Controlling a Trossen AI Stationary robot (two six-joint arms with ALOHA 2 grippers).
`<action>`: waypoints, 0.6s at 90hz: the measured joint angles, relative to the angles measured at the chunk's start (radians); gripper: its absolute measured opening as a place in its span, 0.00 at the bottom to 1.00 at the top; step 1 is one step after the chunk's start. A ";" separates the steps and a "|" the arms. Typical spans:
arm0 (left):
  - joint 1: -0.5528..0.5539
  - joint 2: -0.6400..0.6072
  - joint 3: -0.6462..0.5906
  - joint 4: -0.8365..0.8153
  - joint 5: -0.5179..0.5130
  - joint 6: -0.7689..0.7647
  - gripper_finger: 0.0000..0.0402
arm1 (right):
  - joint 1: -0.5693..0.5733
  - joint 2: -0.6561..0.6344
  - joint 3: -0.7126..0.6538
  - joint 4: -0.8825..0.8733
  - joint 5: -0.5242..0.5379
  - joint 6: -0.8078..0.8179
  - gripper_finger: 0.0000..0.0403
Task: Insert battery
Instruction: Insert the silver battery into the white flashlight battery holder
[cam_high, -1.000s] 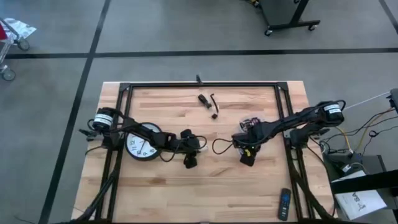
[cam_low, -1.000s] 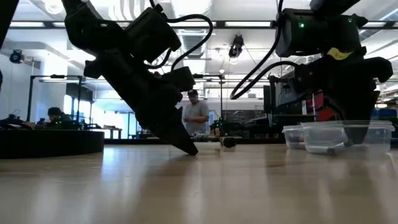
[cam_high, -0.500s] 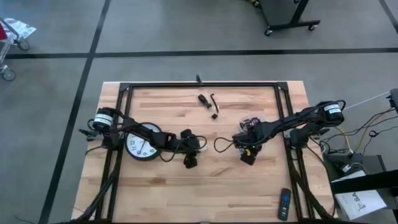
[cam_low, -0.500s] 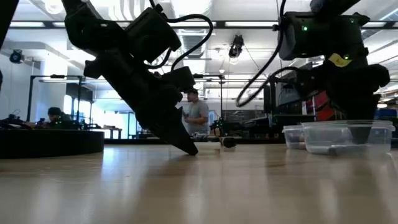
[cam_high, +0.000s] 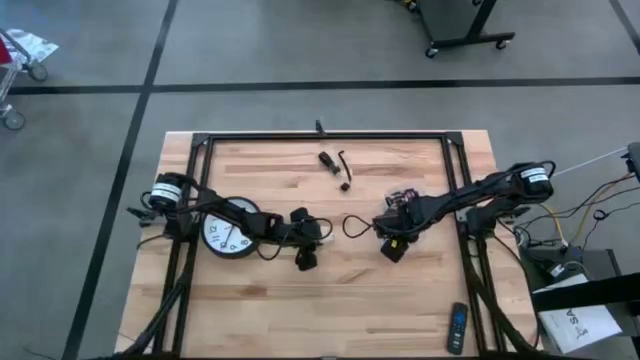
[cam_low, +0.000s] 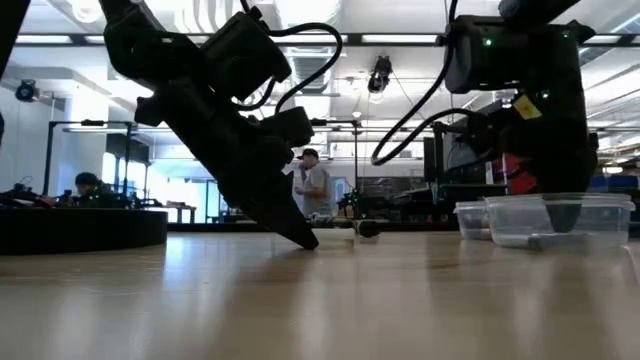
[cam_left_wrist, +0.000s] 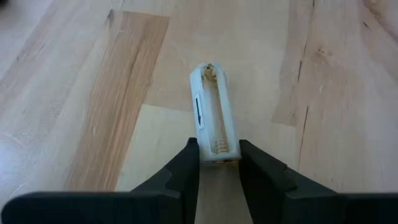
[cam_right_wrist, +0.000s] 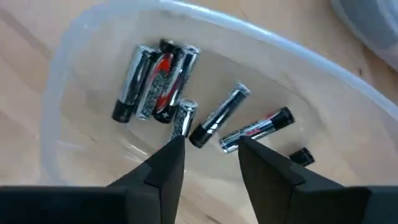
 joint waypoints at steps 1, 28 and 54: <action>0.000 0.000 0.000 0.000 0.000 0.000 0.22 | 0.000 0.002 0.000 0.000 0.003 0.001 0.32; 0.000 0.000 0.000 0.000 0.000 0.000 0.22 | -0.019 0.074 0.003 0.022 0.013 -0.015 0.20; 0.000 0.000 0.000 0.002 -0.002 0.000 0.22 | -0.019 0.084 0.000 0.035 0.021 -0.097 0.07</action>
